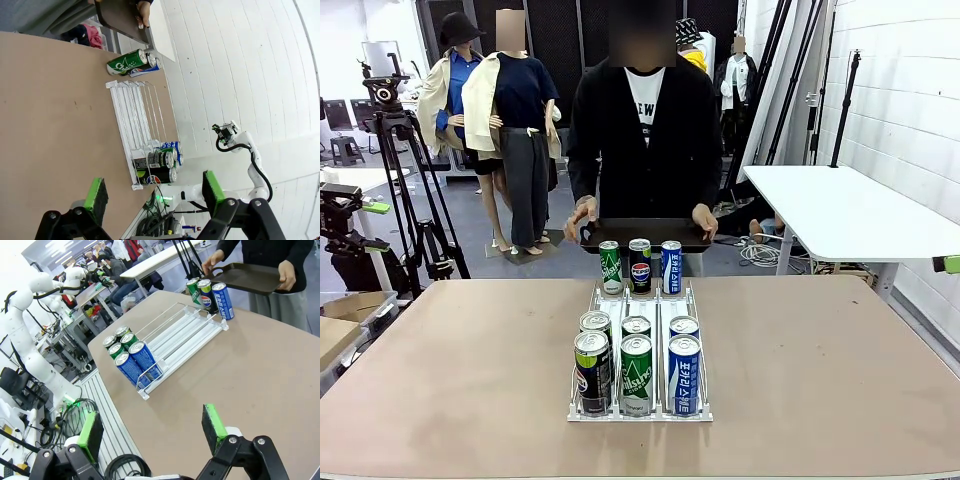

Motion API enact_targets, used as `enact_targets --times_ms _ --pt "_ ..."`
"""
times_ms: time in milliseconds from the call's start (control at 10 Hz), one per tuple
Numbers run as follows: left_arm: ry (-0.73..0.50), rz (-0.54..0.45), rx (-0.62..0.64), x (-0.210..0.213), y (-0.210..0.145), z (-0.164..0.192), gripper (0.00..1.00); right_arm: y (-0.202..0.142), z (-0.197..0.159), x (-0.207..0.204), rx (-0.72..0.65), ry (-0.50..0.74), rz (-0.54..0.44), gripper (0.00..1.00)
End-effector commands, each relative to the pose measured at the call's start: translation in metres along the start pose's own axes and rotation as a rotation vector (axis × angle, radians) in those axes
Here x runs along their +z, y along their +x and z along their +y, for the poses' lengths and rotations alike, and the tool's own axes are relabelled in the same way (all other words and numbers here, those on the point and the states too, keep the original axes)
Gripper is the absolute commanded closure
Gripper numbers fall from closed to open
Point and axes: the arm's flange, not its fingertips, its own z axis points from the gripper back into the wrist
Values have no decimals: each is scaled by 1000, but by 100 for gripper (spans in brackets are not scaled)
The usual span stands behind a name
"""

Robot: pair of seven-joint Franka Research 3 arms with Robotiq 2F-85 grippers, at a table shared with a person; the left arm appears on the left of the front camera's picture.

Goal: Retrieve and hand over the desired beverage to the person.
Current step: Pick up a can of the same type that the person held from the Automatic Can Dispenser.

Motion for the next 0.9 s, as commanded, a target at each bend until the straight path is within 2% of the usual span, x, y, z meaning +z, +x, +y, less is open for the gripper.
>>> enact_targets --times_ms 0,800 --pt "3 -3 4 0 0 0 0 1 -1 -1 -3 4 -11 0" --pt "3 -3 4 0 0 0 0 1 -1 -1 -3 4 -11 0"
